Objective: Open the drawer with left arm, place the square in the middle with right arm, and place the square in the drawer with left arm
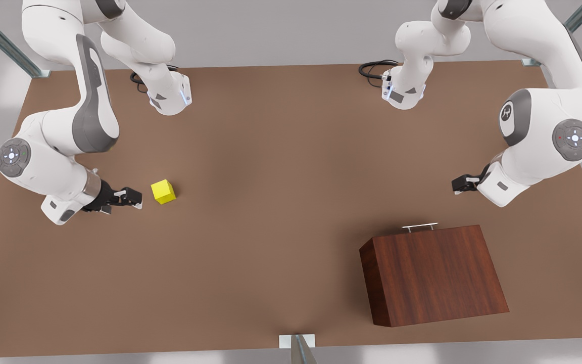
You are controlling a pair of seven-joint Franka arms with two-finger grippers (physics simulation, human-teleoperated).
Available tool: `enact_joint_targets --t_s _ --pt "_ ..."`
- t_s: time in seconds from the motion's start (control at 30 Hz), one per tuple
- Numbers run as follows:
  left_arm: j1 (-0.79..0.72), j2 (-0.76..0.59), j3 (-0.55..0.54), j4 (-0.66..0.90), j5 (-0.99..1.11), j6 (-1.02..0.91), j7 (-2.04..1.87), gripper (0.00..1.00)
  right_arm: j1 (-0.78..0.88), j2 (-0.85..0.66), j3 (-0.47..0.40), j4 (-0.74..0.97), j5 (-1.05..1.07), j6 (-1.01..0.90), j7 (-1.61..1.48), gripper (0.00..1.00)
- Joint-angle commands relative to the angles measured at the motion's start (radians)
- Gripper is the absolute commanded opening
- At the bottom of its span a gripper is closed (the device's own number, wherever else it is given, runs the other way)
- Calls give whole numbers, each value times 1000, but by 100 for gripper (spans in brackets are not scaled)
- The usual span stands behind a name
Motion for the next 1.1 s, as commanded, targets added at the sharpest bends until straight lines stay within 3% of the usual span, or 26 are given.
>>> enact_joint_targets --t_s 0.0,0.07,0.1,0.2,0.3,0.4,0.57,0.73,0.83,1.07 --pt "0 0 0 -2 4 0 0 100 2 -3 2 0 -2 0 5 100" --pt "0 -15 2 -123 -9 -19 -114 100 0 -23 2 20 -11 -27 40 100" --pt "0 -17 0 -164 -35 7 -390 100 -1 -25 0 26 -13 -40 45 100" --pt "0 -77 0 -418 -42 306 -1053 100 -3 -25 -6 51 -13 -75 45 100" --pt "-2 -118 2 -605 -48 604 -1130 100 -1 -22 -6 46 -13 -75 45 100" --pt "-2 -114 2 -652 -46 719 -1212 100 3 -23 6 31 -13 -63 43 100" --pt "-17 -117 0 -714 -40 787 -1334 100 178 32 26 26 -26 9 31 100" --pt "-40 -115 -3 -789 -34 935 -1411 100 290 -52 29 -230 -39 137 43 100" --pt "-41 -114 -3 -820 -6 986 -1411 100 288 -51 29 -334 -54 222 37 100" --pt "-54 -100 -5 -847 20 1064 -1431 100 241 -126 5 -491 -54 215 45 100"
